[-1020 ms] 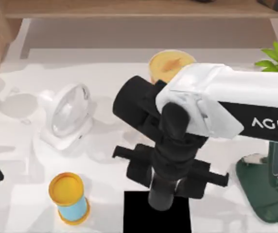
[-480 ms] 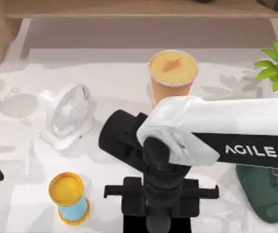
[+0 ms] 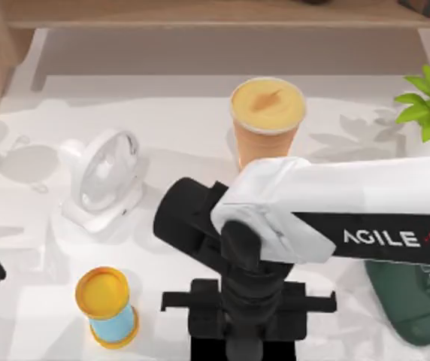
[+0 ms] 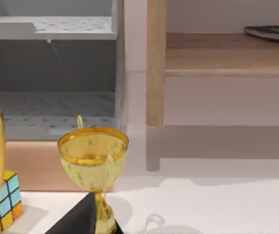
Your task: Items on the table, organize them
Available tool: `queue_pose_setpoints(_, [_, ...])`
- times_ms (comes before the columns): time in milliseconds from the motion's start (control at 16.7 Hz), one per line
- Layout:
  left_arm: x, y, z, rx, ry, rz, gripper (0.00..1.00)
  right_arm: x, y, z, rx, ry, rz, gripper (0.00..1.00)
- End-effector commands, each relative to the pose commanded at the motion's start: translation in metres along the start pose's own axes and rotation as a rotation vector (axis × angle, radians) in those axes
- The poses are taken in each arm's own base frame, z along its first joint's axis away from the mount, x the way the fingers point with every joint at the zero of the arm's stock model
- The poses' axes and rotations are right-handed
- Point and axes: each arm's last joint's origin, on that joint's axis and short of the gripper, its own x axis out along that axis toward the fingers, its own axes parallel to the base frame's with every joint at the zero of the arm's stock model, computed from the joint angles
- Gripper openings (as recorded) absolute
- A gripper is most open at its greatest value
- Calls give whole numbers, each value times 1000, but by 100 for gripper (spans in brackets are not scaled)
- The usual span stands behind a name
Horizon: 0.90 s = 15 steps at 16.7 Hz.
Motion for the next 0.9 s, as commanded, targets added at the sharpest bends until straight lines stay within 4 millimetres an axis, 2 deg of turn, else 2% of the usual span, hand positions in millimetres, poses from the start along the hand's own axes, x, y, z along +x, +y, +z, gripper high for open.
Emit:
queue_pose_setpoints(120, [0, 0, 0, 0, 0, 0, 100, 0, 0, 0, 0, 0, 0, 0])
queue_pose_setpoints(900, [0, 0, 0, 0, 0, 0, 100, 0, 0, 0, 0, 0, 0, 98])
